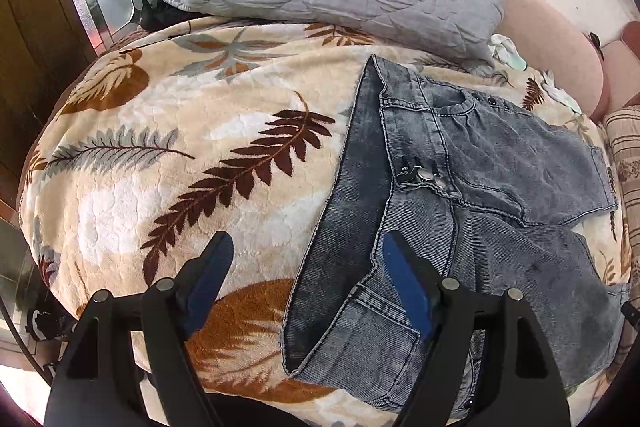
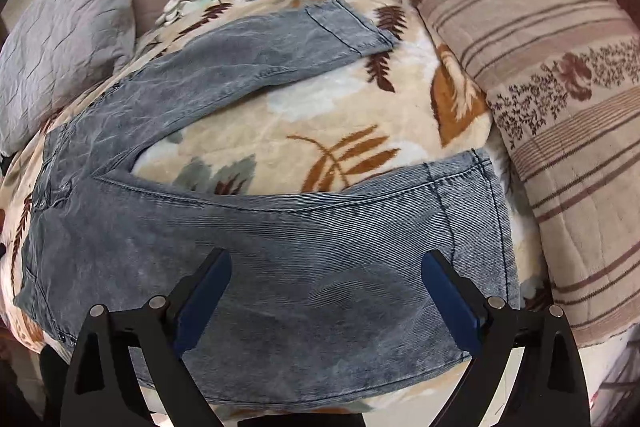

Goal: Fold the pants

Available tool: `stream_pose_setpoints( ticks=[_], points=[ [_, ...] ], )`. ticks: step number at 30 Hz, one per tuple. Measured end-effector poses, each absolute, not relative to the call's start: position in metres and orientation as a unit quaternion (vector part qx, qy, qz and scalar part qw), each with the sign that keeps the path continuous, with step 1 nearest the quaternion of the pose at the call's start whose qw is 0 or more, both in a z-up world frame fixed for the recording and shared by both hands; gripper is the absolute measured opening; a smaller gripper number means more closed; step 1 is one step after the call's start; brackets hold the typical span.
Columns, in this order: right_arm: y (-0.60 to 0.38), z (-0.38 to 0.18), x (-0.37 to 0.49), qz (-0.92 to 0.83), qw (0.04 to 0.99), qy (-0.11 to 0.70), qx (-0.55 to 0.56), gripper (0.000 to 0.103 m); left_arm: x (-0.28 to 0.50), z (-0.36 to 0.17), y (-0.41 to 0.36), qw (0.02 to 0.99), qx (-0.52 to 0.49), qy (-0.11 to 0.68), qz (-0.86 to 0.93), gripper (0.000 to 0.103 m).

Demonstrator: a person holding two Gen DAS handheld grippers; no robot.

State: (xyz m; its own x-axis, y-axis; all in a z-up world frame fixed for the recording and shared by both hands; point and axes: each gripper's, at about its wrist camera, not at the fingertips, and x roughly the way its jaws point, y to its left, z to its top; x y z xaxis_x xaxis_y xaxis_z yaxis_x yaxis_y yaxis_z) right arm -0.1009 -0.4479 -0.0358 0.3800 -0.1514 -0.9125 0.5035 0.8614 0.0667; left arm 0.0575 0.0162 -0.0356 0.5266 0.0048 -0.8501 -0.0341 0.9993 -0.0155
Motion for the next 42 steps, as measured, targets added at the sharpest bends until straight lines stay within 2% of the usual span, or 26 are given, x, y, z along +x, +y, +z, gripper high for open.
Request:
stream_pose_setpoints(
  ticks=[5,10,17,21,25,32,36,38,39,40,41,42],
  points=[
    [-0.471,-0.044,-0.097,-0.211,0.804,0.524,0.183,0.096,0.065,-0.042,0.01,0.869,0.008,0.495,0.013,0.08],
    [-0.505,-0.031,-0.083,-0.229,0.817,0.496,0.187,0.096,0.093,-0.043,0.002,0.851,0.033,0.524,0.005,0.08],
    [-0.558,-0.01,-0.022,-0.247,0.83,0.472,0.164,0.096,0.161,-0.018,0.003,0.844,-0.032,0.535,-0.013,0.08],
    [-0.585,-0.011,0.028,-0.247,0.829,0.467,0.18,0.096,0.214,-0.025,-0.003,0.821,-0.085,0.564,-0.021,0.08],
    [-0.615,-0.023,0.08,-0.256,0.823,0.463,0.206,0.096,0.255,-0.047,-0.016,0.794,-0.109,0.598,-0.016,0.08],
    [-0.642,-0.07,0.182,-0.242,0.809,0.49,0.216,0.096,0.308,-0.068,-0.019,0.778,-0.154,0.609,-0.015,0.08],
    [-0.645,-0.096,0.214,-0.233,0.803,0.508,0.208,0.096,0.331,-0.09,-0.022,0.76,-0.167,0.628,-0.007,0.08],
    [-0.639,-0.108,0.222,-0.222,0.803,0.516,0.199,0.099,0.335,-0.101,-0.03,0.75,-0.174,0.638,-0.016,0.08],
    [-0.633,-0.108,0.223,-0.224,0.81,0.512,0.18,0.098,0.334,-0.101,-0.035,0.756,-0.166,0.633,-0.015,0.083],
    [-0.629,-0.106,0.223,-0.223,0.815,0.508,0.166,0.091,0.332,-0.099,-0.04,0.76,-0.165,0.628,-0.027,0.082],
    [-0.623,-0.104,0.221,-0.219,0.823,0.501,0.155,0.074,0.33,-0.097,-0.046,0.759,-0.171,0.627,-0.049,0.082],
    [-0.62,-0.102,0.219,-0.212,0.828,0.495,0.155,0.065,0.324,-0.095,-0.053,0.753,-0.184,0.627,-0.078,0.068]
  ],
)
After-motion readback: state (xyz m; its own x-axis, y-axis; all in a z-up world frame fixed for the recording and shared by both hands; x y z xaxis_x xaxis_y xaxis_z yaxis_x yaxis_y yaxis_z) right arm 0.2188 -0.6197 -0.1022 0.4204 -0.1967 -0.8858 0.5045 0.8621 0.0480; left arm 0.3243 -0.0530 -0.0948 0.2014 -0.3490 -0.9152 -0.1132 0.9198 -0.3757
